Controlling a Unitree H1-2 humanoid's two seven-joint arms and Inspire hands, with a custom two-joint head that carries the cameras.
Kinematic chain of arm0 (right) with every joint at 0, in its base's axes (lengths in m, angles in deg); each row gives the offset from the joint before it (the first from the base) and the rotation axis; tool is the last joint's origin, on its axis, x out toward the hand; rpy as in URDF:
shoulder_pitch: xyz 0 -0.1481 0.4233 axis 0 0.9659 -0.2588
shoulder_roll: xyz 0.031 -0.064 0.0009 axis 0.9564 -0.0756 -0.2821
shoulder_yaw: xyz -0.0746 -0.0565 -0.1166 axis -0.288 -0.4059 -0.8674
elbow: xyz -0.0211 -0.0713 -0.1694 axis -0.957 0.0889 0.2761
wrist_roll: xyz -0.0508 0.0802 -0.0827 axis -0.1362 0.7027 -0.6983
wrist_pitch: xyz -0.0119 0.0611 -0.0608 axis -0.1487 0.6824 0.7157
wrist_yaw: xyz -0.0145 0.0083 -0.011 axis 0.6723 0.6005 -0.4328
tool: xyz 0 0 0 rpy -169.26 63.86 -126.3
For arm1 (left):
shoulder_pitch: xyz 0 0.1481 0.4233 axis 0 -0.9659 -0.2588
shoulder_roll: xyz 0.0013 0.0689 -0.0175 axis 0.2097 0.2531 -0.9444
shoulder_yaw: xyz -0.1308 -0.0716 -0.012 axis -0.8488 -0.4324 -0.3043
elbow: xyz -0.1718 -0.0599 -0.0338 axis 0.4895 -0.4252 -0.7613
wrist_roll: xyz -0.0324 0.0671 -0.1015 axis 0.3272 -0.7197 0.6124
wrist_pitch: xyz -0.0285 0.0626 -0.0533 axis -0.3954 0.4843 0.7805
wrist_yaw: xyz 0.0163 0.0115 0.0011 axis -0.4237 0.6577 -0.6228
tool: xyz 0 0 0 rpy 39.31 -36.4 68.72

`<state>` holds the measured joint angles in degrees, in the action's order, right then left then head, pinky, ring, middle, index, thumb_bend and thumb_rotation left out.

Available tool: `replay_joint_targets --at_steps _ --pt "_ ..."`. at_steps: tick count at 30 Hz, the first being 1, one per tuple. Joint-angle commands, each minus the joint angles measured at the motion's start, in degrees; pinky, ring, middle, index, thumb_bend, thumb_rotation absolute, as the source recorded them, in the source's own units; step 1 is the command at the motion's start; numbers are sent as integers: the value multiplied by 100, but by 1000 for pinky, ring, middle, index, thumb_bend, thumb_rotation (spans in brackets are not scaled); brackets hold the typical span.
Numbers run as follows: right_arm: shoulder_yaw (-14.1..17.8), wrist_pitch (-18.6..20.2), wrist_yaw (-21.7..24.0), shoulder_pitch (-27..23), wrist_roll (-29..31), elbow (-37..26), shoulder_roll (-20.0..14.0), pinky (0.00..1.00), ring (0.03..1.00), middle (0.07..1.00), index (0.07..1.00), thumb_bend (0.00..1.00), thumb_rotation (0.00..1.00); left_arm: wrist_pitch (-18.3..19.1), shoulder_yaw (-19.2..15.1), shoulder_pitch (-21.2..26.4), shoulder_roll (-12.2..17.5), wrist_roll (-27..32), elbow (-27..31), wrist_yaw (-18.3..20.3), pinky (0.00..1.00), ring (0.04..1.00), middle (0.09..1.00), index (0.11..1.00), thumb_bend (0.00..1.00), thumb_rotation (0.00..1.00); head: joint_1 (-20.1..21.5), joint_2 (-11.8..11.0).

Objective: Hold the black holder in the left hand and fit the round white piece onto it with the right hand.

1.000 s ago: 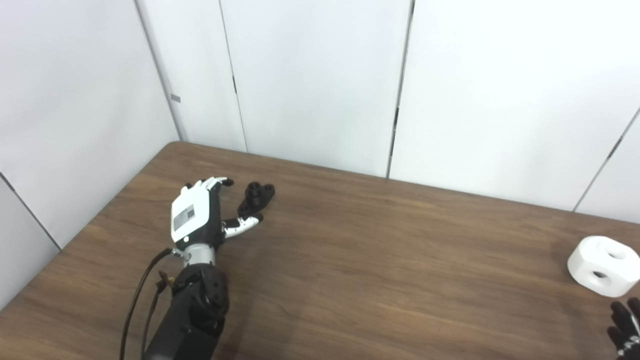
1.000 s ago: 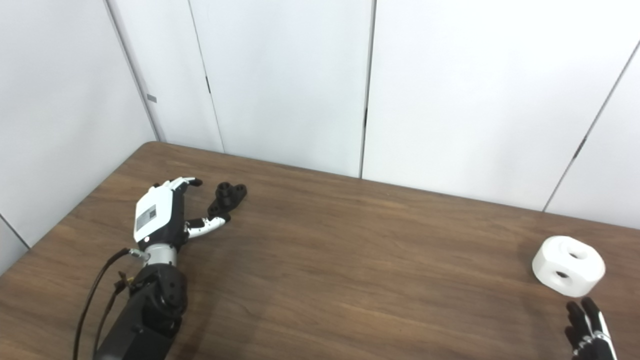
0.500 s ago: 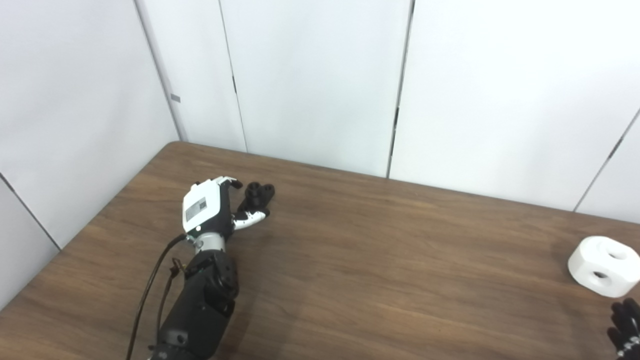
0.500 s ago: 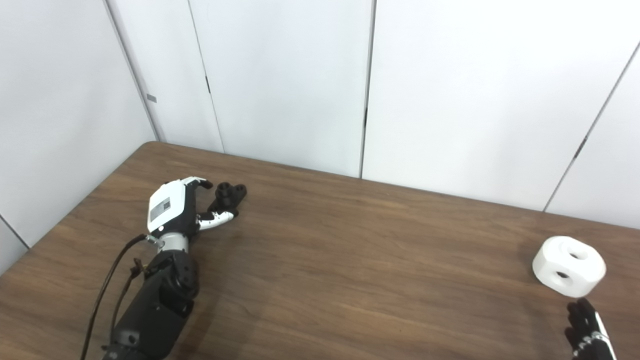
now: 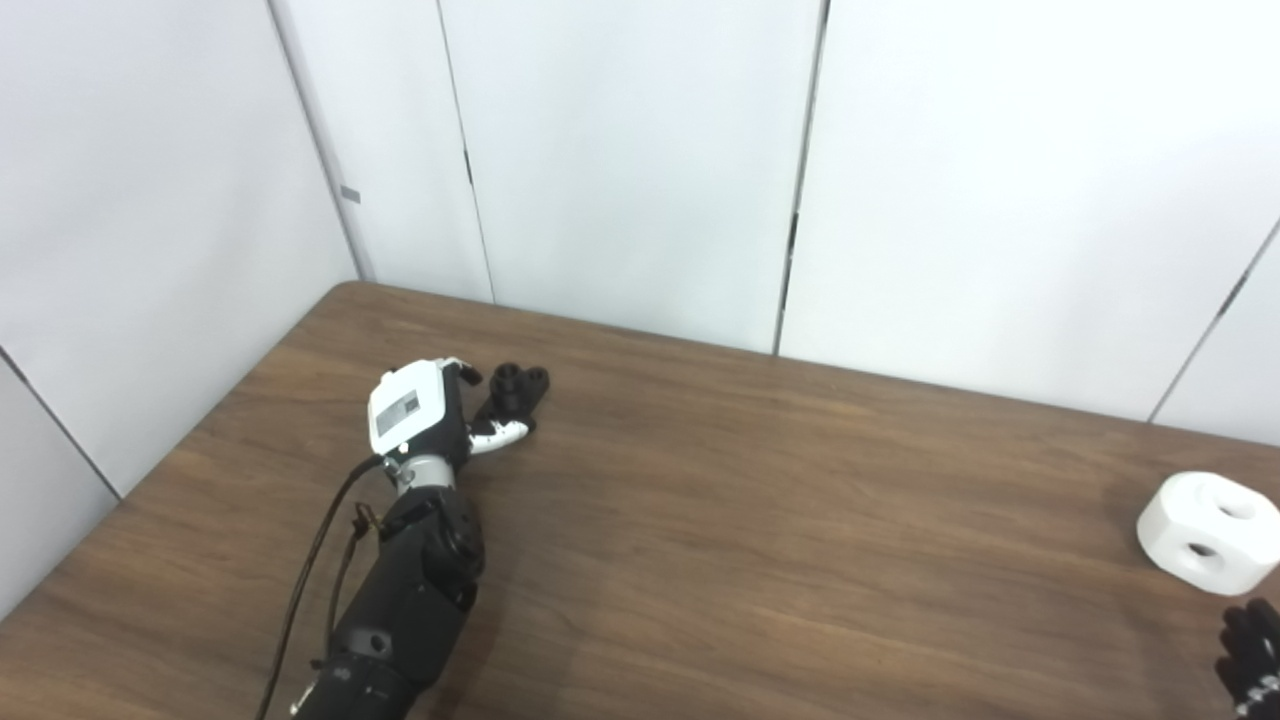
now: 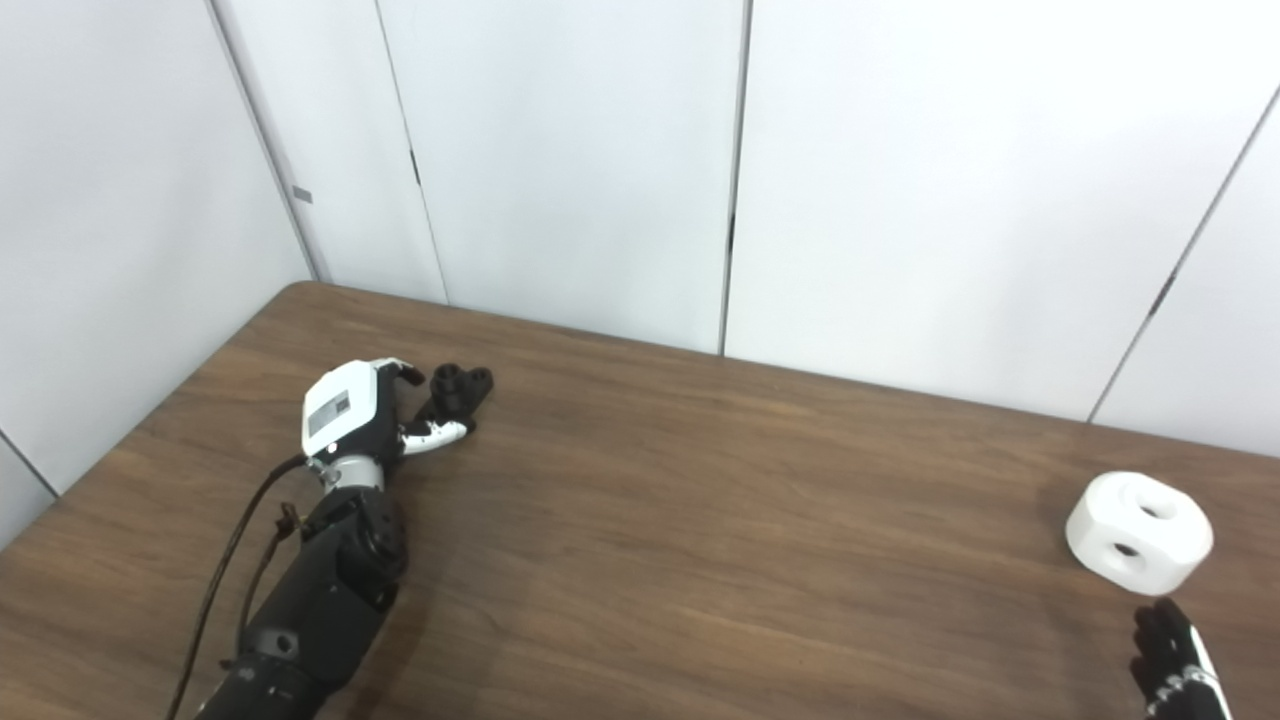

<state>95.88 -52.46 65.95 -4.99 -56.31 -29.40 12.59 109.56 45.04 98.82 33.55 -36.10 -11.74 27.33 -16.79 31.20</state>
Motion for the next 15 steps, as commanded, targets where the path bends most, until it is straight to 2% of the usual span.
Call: replay_joint_targets --at_steps 1,15 --pt "-17 62 -29 385 8 243 118 1000 978 961 966 653 986 19 14 291 216 -98 -39 -230 1000 923 856 694 893 335 -8 8" --pt "-11 75 -47 391 -66 208 133 1000 975 954 961 646 969 29 54 308 273 20 -74 -189 1000 934 847 642 890 326 21 75"
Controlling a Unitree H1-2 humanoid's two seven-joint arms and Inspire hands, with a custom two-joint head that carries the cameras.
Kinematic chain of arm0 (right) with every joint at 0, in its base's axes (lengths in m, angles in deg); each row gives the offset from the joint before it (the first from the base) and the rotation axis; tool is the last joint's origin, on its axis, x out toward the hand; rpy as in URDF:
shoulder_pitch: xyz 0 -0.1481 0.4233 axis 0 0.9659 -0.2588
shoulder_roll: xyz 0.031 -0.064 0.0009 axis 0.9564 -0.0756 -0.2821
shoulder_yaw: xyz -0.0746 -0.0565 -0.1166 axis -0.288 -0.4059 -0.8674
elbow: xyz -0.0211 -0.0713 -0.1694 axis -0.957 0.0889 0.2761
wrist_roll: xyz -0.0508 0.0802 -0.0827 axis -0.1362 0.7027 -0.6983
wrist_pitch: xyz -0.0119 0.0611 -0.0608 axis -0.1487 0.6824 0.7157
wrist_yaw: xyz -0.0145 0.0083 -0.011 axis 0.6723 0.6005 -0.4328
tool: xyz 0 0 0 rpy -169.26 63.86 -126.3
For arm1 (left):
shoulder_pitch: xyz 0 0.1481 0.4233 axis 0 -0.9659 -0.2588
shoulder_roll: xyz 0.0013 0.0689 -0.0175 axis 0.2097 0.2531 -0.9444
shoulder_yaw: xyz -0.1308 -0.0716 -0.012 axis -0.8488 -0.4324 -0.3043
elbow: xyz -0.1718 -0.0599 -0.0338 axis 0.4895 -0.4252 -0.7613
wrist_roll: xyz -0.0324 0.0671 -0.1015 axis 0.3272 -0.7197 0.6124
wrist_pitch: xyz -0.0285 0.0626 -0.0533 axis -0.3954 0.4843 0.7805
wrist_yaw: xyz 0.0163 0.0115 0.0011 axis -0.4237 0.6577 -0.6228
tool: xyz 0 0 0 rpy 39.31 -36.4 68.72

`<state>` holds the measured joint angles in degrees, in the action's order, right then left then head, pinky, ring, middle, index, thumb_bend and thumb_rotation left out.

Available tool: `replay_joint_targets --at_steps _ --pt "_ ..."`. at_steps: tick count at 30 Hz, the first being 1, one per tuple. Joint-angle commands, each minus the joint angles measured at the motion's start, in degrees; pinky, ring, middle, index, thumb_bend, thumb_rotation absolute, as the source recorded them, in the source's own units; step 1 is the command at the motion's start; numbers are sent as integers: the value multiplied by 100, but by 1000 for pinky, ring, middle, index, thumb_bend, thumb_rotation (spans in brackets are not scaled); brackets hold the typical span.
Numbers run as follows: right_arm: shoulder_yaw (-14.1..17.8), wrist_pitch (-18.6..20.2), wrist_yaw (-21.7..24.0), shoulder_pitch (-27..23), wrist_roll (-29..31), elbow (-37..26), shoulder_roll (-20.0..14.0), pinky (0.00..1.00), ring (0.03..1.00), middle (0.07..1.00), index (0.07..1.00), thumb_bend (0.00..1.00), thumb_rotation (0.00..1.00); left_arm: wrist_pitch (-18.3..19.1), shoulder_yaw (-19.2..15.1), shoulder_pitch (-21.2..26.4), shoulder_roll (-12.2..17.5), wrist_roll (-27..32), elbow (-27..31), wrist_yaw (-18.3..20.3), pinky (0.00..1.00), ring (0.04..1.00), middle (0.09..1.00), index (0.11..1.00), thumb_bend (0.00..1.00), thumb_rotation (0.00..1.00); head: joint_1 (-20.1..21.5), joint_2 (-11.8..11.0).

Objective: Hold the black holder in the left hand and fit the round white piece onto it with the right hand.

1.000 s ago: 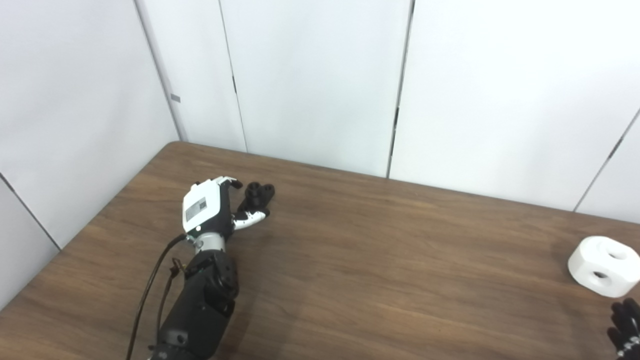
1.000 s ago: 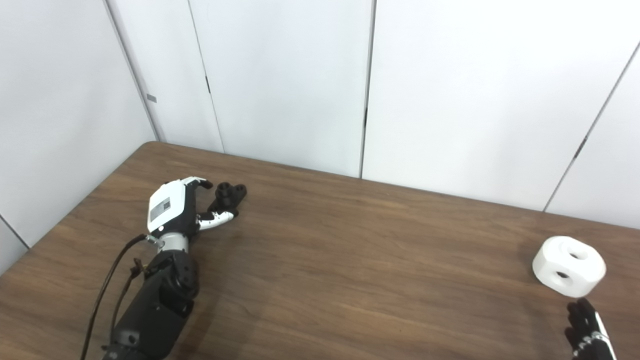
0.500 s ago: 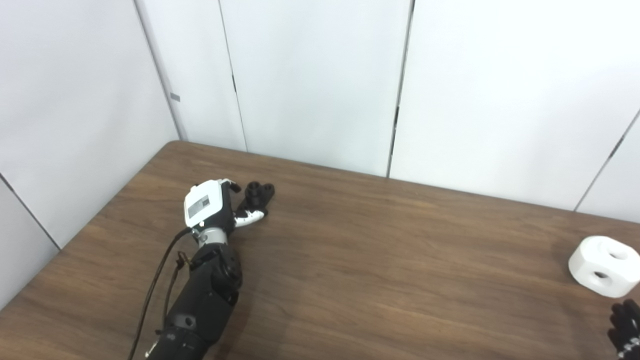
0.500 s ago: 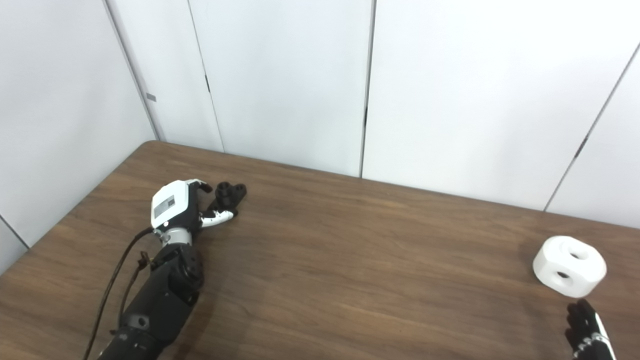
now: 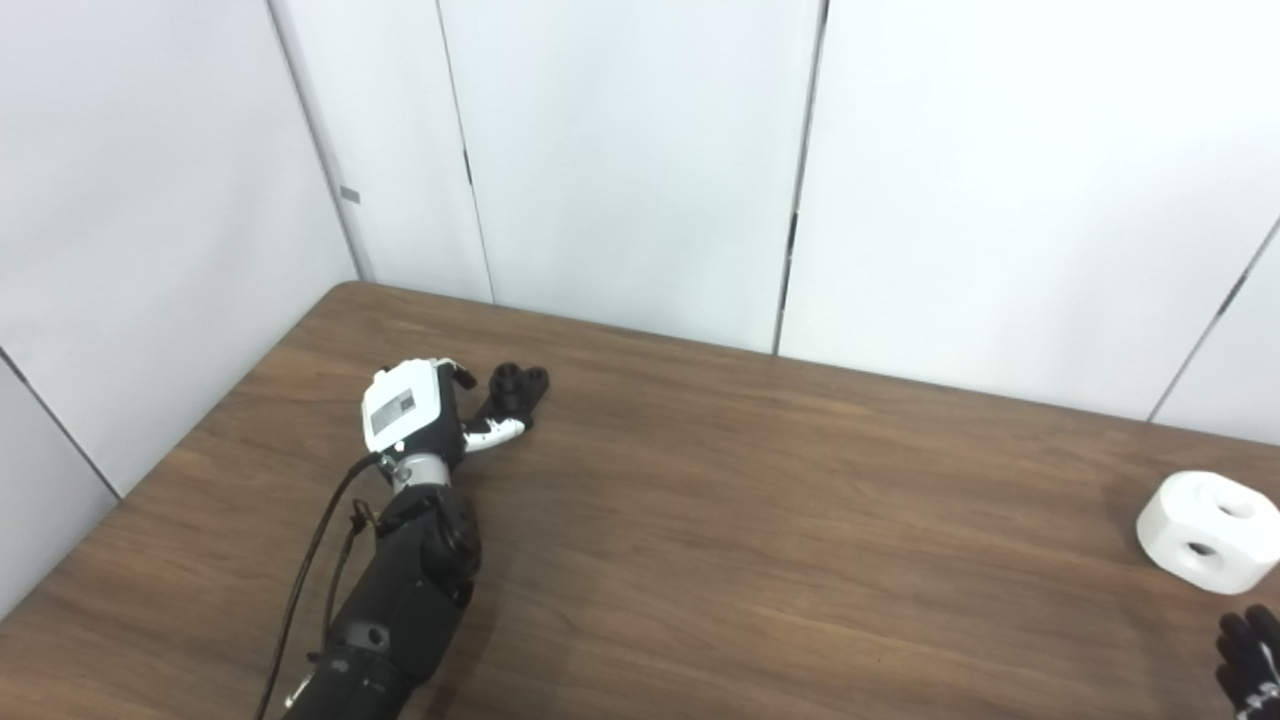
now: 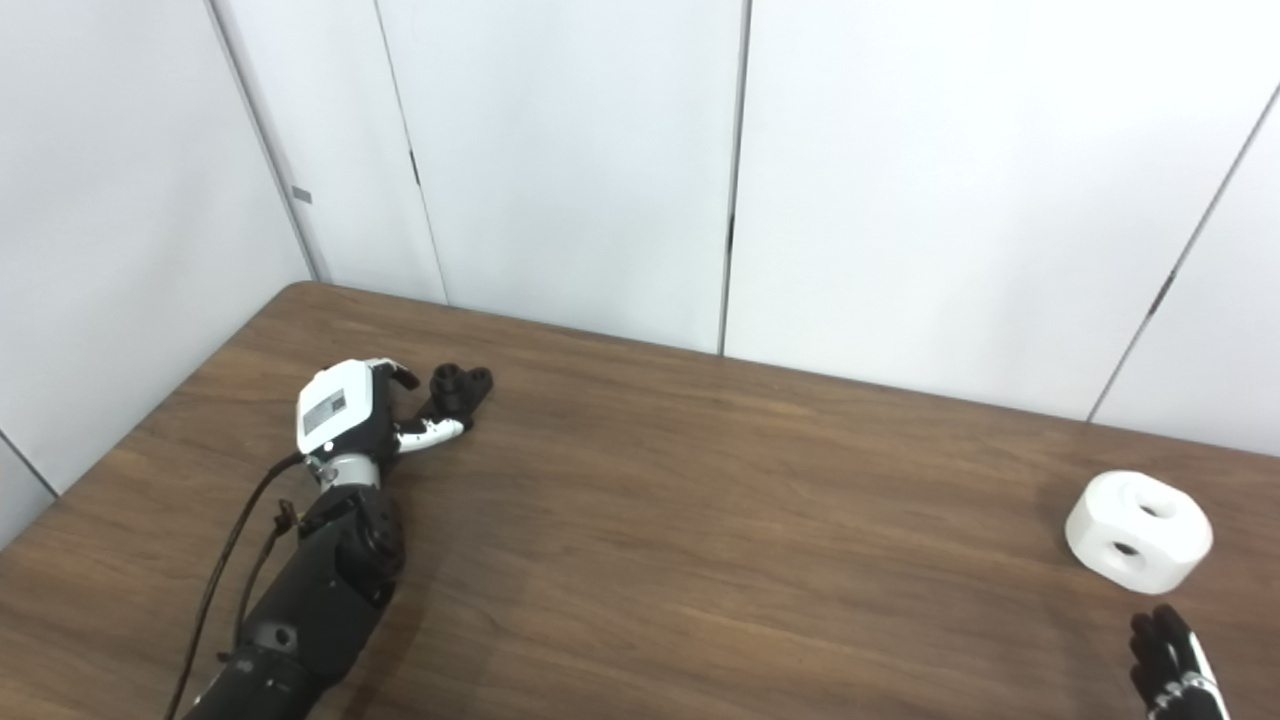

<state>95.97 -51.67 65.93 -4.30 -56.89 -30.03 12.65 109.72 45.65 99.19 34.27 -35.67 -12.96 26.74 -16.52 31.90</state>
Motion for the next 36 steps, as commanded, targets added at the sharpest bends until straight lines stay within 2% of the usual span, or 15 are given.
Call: replay_joint_targets --at_steps 1,9,18,24,28,29,30,32,36 --pt "-17 -1 -49 323 -14 274 129 1000 974 953 959 643 967 10 -6 272 204 -12 47 -127 1000 933 843 629 888 324 -6 4" --pt "-10 24 -54 331 -85 237 124 1000 978 958 969 627 964 29 -15 264 178 123 171 -18 1000 929 834 572 862 315 -13 34" --pt "3 -4 -18 341 -66 230 111 1000 979 960 971 609 959 -12 14 253 177 153 147 -109 1000 913 817 517 862 244 -28 55" --pt "-4 -48 6 336 -81 245 86 1000 978 958 968 637 960 -10 54 248 209 160 111 -76 1000 911 814 491 860 241 -35 64" --pt "-1 -48 -4 338 -109 255 82 1000 979 959 970 651 959 -147 24 227 205 272 92 -116 990 903 803 481 860 209 -35 64" --pt "-3 -52 -2 336 -110 254 81 1000 979 961 973 652 960 -179 38 219 215 289 90 -125 988 902 801 482 662 130 -35 64" --pt "-2 -33 -4 339 -106 240 84 1000 977 960 973 650 960 -207 55 217 226 297 70 -139 984 898 799 483 595 103 -35 64" --pt "-2 -16 2 344 -84 216 86 1000 976 959 970 649 955 -275 60 203 227 339 69 -168 974 889 791 482 540 75 -24 86" --pt "-4 -61 -9 333 -140 237 81 1000 974 958 972 630 966 -395 25 167 207 445 111 -202 955 879 781 482 525 56 -23 89"
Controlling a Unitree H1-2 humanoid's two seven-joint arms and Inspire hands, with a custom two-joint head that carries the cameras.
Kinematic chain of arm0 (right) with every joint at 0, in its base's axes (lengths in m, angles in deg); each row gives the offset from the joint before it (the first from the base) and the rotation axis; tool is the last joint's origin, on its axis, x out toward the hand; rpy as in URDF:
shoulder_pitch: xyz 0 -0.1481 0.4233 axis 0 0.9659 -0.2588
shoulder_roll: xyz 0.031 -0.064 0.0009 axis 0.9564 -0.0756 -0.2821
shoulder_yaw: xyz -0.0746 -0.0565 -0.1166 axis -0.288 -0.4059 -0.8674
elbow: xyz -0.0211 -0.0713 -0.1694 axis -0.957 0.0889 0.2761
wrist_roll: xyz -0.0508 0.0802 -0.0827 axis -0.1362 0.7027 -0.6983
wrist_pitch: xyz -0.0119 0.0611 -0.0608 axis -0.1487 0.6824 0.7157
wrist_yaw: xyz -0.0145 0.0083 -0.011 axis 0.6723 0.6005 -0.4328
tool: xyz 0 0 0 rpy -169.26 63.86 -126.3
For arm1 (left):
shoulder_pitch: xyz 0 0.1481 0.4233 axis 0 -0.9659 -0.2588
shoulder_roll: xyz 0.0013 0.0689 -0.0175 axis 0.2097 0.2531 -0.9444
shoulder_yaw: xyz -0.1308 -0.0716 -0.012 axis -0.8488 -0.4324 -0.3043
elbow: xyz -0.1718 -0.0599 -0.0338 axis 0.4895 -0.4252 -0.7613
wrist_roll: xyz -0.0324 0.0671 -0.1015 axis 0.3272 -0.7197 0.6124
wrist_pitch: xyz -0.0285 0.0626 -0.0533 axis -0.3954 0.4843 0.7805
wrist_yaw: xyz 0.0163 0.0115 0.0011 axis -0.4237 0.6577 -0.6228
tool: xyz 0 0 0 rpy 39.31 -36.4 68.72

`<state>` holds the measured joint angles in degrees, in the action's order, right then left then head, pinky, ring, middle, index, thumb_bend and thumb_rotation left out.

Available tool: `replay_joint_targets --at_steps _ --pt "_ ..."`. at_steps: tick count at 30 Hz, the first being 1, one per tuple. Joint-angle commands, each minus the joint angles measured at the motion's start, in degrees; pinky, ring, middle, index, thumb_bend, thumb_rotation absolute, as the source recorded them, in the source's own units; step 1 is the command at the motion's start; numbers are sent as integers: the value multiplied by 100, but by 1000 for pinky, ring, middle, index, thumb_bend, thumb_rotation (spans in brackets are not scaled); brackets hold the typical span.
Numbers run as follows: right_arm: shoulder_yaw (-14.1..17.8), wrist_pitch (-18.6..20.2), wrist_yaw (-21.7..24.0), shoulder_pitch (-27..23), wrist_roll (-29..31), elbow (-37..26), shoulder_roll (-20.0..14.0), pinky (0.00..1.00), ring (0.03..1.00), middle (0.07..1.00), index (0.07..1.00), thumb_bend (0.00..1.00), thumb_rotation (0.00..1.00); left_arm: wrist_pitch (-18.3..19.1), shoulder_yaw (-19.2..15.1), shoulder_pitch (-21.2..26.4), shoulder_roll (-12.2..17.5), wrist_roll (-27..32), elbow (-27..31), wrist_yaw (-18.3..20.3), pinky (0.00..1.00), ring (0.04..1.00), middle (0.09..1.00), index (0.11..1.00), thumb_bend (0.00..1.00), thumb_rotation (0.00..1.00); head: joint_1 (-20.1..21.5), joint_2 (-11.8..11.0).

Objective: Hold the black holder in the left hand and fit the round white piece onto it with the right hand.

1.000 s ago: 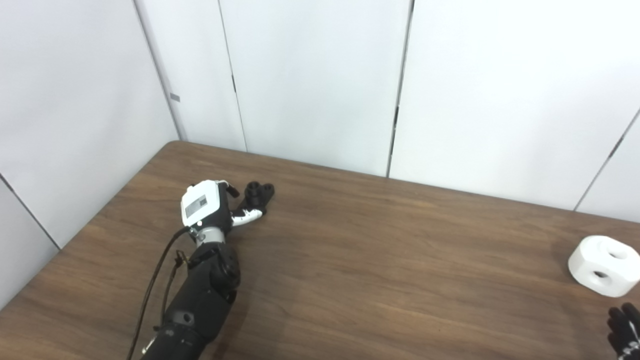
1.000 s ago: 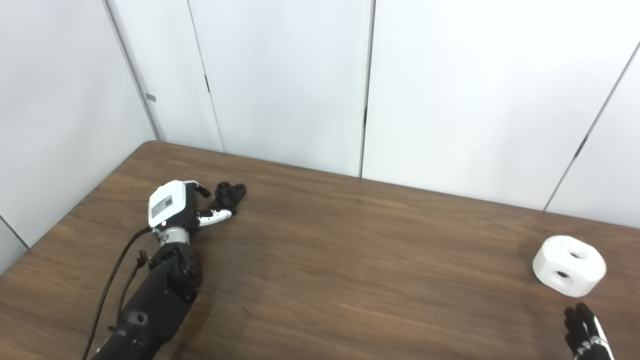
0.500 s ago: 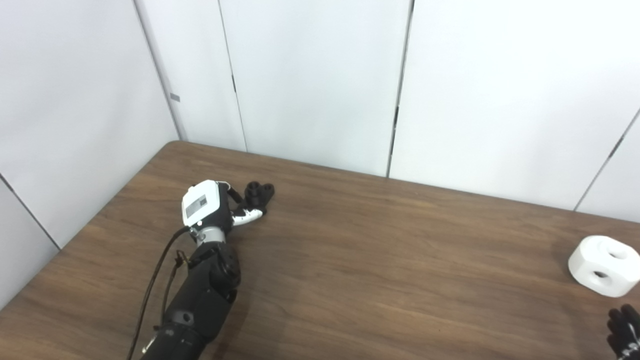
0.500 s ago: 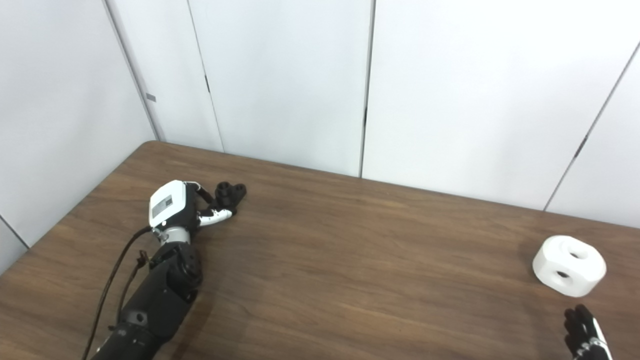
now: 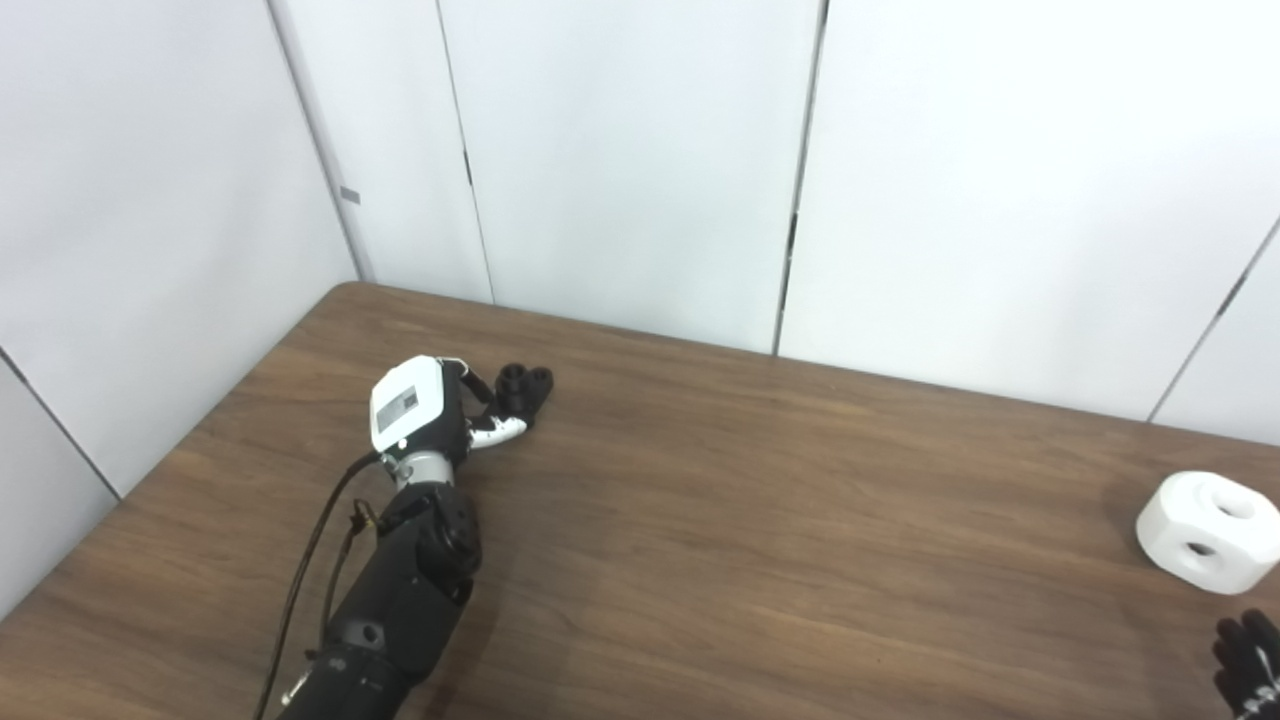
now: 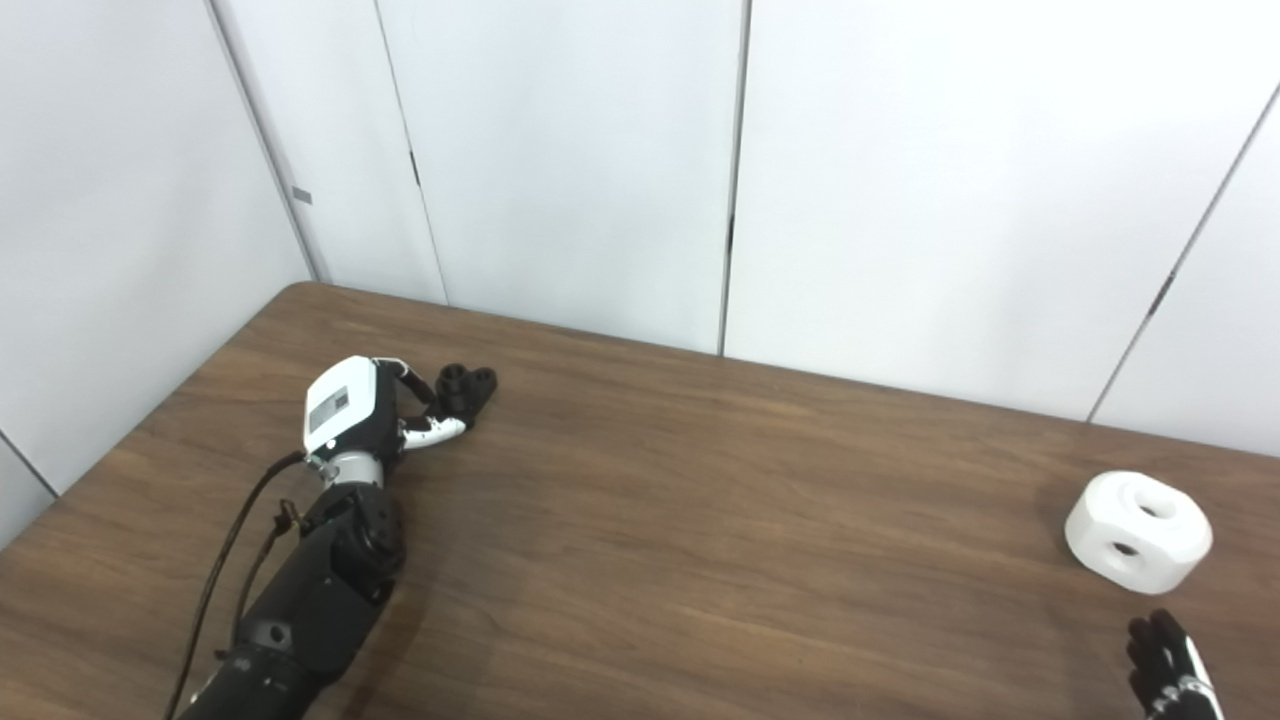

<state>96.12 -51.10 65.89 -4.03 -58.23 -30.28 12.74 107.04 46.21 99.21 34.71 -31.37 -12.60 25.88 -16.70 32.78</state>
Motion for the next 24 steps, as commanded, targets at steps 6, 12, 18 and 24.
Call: replay_joint_targets --at_steps 6,12,18,24 --pt "-22 -102 5 302 -12 266 67 1000 972 953 972 653 959 -138 -14 118 175 119 179 -69 931 873 773 483 521 47 12 4" --pt "-34 -83 0 303 -38 242 74 1000 976 953 973 628 973 -198 62 45 184 203 272 49 903 861 768 484 521 46 76 30" --pt "-56 -123 -11 296 -94 242 97 997 970 947 969 652 971 -206 133 -159 53 394 646 345 899 871 779 484 521 46 162 48" --pt "-71 -82 -53 304 -178 201 143 969 956 940 958 655 969 -53 438 -555 -63 381 1414 886 781 879 789 486 519 50 253 80"
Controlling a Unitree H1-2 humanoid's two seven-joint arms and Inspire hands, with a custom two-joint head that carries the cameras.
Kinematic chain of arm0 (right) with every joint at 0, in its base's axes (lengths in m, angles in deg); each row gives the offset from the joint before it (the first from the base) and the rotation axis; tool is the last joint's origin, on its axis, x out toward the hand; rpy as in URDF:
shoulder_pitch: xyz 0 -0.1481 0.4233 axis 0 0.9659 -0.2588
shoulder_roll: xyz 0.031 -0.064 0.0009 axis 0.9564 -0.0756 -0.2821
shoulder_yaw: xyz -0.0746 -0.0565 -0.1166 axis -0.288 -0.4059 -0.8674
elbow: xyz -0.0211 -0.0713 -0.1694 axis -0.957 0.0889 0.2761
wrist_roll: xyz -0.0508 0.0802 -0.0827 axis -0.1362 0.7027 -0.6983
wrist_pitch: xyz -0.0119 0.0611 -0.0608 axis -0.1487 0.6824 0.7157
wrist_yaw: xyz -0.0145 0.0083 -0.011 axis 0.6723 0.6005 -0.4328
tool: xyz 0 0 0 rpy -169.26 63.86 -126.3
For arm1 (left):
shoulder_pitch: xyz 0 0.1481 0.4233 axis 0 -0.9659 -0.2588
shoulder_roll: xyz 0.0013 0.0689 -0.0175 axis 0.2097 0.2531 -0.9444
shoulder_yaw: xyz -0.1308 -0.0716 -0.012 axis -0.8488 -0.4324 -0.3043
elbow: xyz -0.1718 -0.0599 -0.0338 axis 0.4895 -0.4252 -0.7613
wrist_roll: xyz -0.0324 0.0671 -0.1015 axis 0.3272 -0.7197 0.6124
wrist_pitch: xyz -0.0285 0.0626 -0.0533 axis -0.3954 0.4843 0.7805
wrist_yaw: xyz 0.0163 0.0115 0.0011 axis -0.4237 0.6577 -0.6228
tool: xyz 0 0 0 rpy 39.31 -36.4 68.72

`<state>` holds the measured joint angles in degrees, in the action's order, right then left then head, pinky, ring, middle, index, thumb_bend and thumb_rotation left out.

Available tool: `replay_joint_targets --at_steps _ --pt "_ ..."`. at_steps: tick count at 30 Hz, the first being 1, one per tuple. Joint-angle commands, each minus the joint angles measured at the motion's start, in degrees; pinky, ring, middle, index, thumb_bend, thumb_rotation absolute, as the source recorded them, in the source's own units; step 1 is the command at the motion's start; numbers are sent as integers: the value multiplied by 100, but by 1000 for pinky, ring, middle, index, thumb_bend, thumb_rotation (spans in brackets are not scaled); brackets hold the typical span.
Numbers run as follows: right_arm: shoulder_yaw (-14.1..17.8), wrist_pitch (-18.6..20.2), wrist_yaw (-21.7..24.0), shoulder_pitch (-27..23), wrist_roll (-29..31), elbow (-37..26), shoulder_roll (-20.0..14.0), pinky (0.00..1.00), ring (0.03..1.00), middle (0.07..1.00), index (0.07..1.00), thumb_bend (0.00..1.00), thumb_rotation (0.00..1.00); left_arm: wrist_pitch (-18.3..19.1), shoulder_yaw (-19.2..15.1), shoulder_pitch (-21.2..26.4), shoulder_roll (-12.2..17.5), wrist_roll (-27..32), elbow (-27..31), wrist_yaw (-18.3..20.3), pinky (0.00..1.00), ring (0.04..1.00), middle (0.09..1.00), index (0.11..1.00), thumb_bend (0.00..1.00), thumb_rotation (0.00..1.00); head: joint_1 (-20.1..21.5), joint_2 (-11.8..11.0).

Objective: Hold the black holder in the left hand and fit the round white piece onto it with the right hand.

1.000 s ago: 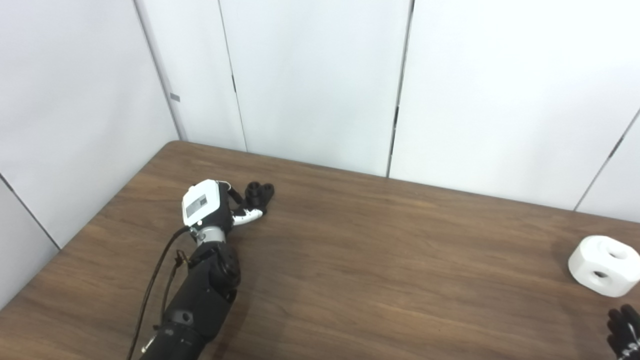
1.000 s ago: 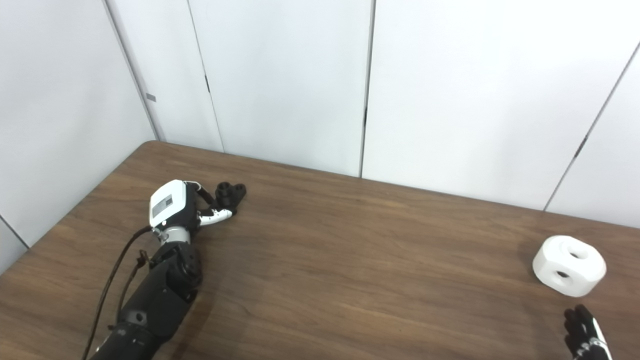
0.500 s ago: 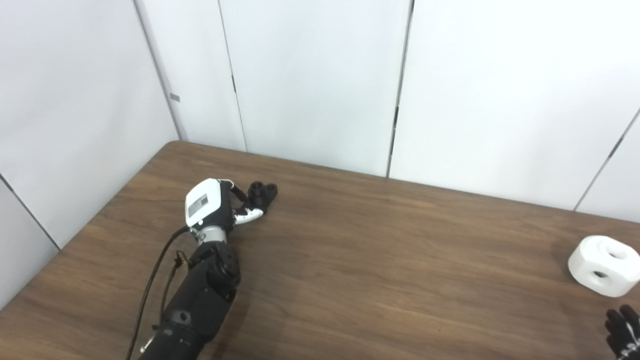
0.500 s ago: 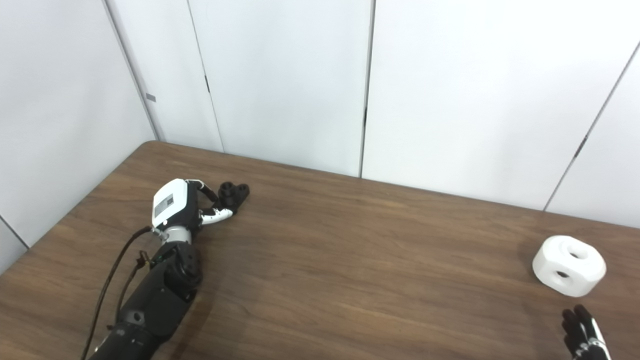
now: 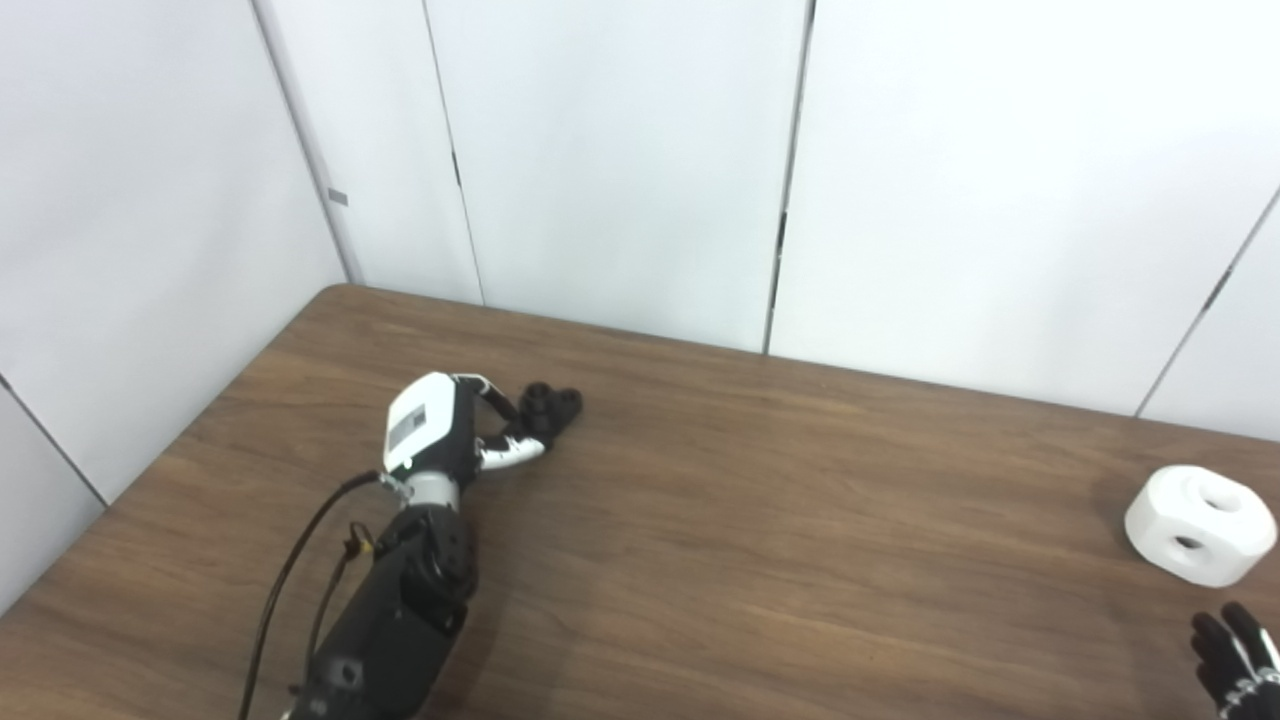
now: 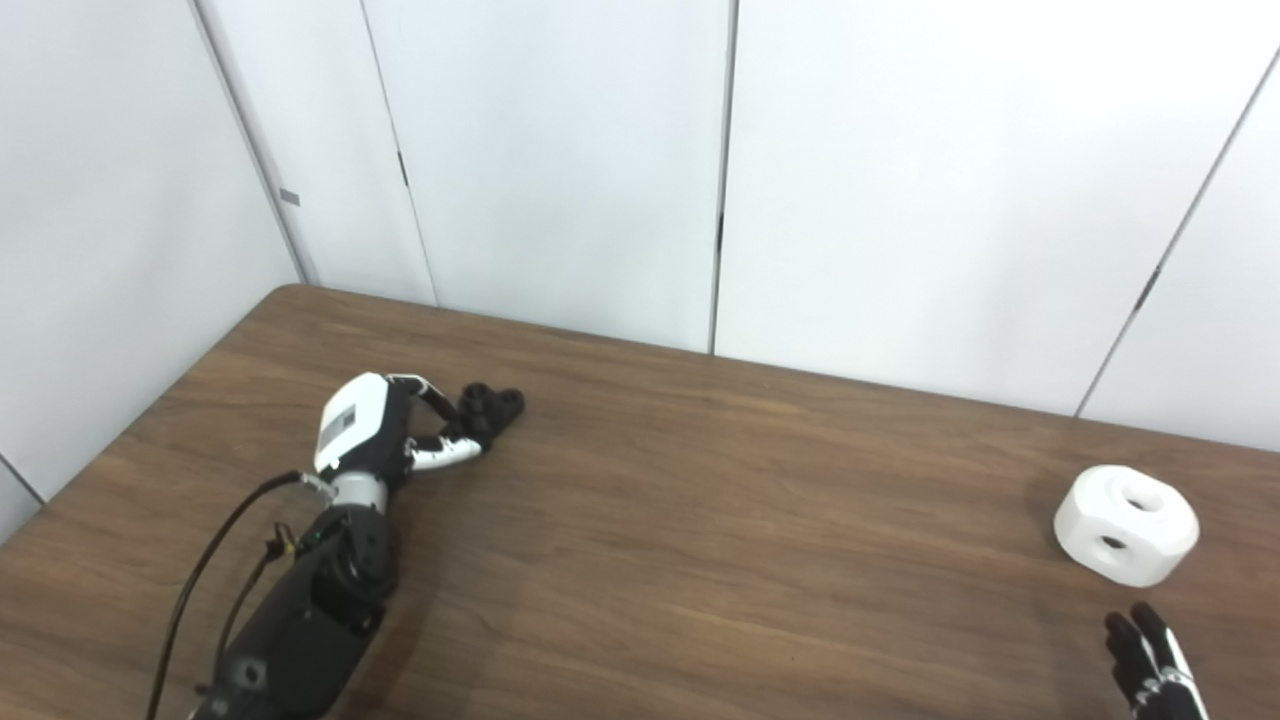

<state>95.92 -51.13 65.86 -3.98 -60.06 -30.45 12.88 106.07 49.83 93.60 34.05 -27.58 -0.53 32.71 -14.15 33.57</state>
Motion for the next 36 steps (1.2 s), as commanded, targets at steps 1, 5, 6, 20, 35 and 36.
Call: replay_joint_targets --at_steps 1,5,6,20,35,36 --pt "-54 -65 -56 302 -9 203 140 965 956 940 958 657 968 44 120 -69 -14 27 345 297 786 881 792 486 519 49 29 14" --pt "-64 -82 -56 301 -64 202 166 972 960 938 956 667 971 -86 412 -371 -37 -111 795 510 793 877 790 485 519 46 81 27" --pt "-68 -88 -66 306 -101 189 177 970 958 937 955 667 974 -111 520 -435 -16 -205 879 559 780 867 784 485 520 46 103 41" --pt "-140 145 -117 354 -377 -94 296 949 937 930 943 639 979 -304 1224 -1501 -54 -178 2610 1874 822 889 814 487 517 45 645 233" --pt "-346 621 -241 408 -611 -543 436 964 952 916 933 650 924 -1114 2183 -2448 -65 -579 3389 2536 805 882 811 487 517 45 1415 545" --pt "-358 664 -260 412 -638 -568 450 965 952 914 931 657 925 -1180 2226 -2469 -60 -659 3357 2518 821 881 810 487 517 45 1446 542"
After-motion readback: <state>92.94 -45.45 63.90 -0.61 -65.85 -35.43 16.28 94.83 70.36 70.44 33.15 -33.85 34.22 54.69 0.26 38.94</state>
